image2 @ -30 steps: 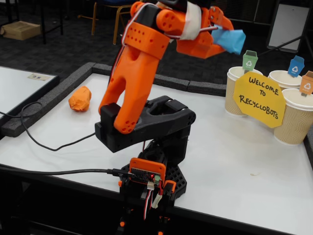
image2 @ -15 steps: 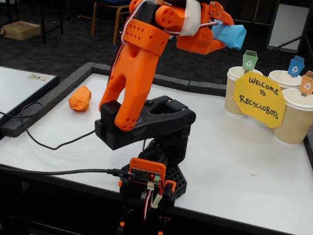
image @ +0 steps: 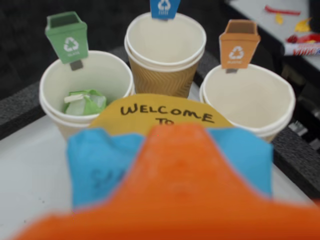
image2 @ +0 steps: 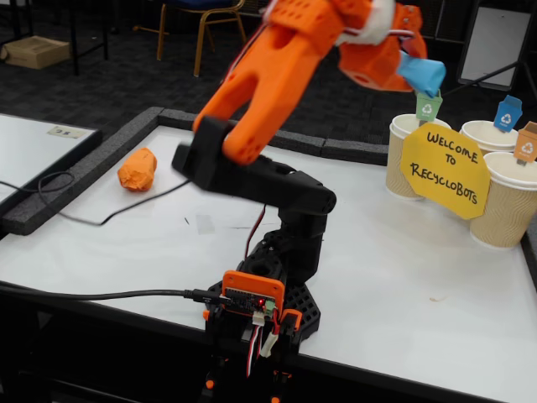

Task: Sort rubbish by color.

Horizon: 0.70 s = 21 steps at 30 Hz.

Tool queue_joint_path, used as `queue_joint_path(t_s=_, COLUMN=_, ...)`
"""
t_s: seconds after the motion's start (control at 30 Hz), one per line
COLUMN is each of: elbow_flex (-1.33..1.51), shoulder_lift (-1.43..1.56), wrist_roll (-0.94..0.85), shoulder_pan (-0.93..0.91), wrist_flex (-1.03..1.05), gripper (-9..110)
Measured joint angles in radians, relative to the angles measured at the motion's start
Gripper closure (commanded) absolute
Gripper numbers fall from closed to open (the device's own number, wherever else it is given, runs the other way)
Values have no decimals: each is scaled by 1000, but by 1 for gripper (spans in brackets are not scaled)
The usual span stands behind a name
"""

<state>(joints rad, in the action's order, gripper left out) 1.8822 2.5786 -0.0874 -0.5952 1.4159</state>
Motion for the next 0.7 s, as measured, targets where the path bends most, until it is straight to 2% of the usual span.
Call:
queue_joint_path(t_s=0.43, elbow_flex=-413, shoulder_lift=-675, wrist_roll=0, shoulder_pan=0, wrist_flex=-106, gripper=101)
queue_joint_path(t_s=0.7, elbow_flex=-658, shoulder_lift=-959, wrist_roll=0, shoulder_pan=0, wrist_flex=-106, gripper=101)
